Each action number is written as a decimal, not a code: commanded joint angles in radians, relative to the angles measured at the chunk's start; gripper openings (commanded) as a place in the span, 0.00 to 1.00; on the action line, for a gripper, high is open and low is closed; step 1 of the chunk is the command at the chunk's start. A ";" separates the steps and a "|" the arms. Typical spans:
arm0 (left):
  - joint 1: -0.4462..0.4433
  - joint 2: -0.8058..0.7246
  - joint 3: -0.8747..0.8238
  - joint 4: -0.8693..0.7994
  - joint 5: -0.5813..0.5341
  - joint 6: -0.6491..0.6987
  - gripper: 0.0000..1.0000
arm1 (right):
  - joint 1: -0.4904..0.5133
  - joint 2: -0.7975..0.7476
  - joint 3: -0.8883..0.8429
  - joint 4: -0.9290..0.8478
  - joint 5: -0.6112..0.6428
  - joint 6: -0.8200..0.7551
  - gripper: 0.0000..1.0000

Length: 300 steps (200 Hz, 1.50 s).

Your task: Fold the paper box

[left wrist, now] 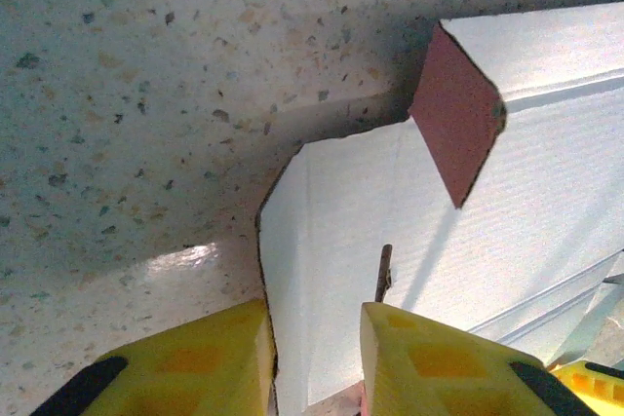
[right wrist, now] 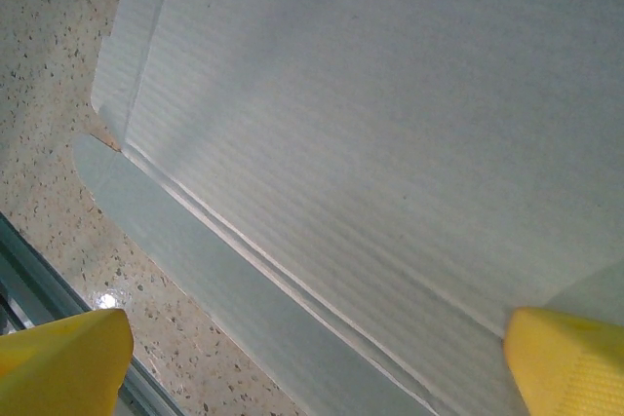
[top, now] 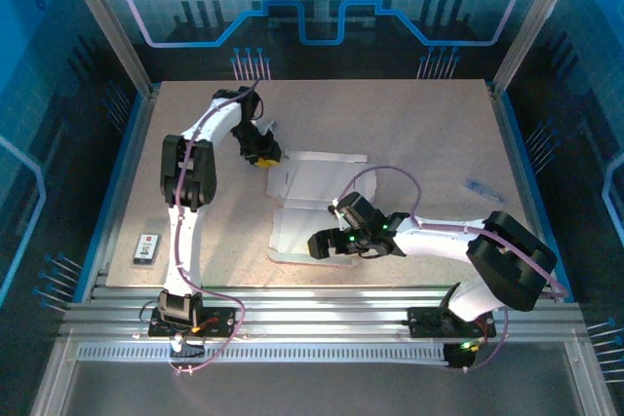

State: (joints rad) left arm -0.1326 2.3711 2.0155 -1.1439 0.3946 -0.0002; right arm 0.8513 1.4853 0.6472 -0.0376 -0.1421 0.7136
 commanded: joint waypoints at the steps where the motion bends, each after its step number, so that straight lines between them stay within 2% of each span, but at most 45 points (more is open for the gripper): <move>1: 0.001 0.034 0.027 -0.051 0.046 0.008 0.26 | 0.019 0.035 0.002 -0.048 0.001 -0.013 1.00; 13: 0.001 0.036 0.026 -0.051 0.053 0.008 0.23 | 0.020 0.034 -0.001 -0.044 0.001 -0.011 1.00; 71: -0.001 0.040 0.038 -0.051 0.043 0.001 0.23 | 0.022 0.044 -0.011 -0.027 -0.001 -0.008 1.00; 121: -0.011 0.014 0.042 -0.040 0.040 -0.013 0.05 | 0.021 0.044 -0.007 -0.033 0.011 -0.002 1.00; 151: -0.035 -0.112 -0.051 0.054 0.026 -0.050 0.00 | 0.022 0.021 0.033 -0.072 0.024 -0.013 1.00; 179: -0.056 -0.298 -0.278 0.266 0.024 -0.107 0.00 | 0.019 -0.009 0.113 -0.165 0.017 -0.067 0.94; 205: -0.069 -0.450 -0.504 0.481 0.016 -0.167 0.00 | 0.017 -0.045 0.153 -0.211 0.005 -0.078 0.84; 224: -0.084 -0.526 -0.615 0.578 -0.032 -0.192 0.00 | 0.020 -0.072 0.138 -0.214 0.020 -0.047 0.71; 255: -0.127 -0.595 -0.694 0.643 -0.152 -0.215 0.00 | 0.039 -0.094 0.088 -0.229 0.110 0.041 0.50; 300: -0.174 -0.673 -0.805 0.746 -0.240 -0.244 0.00 | 0.091 -0.022 0.063 -0.225 0.181 0.123 0.29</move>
State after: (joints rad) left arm -0.2817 1.7744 1.2613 -0.4919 0.2428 -0.2142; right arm 0.9108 1.4170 0.7315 -0.2455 -0.0242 0.7685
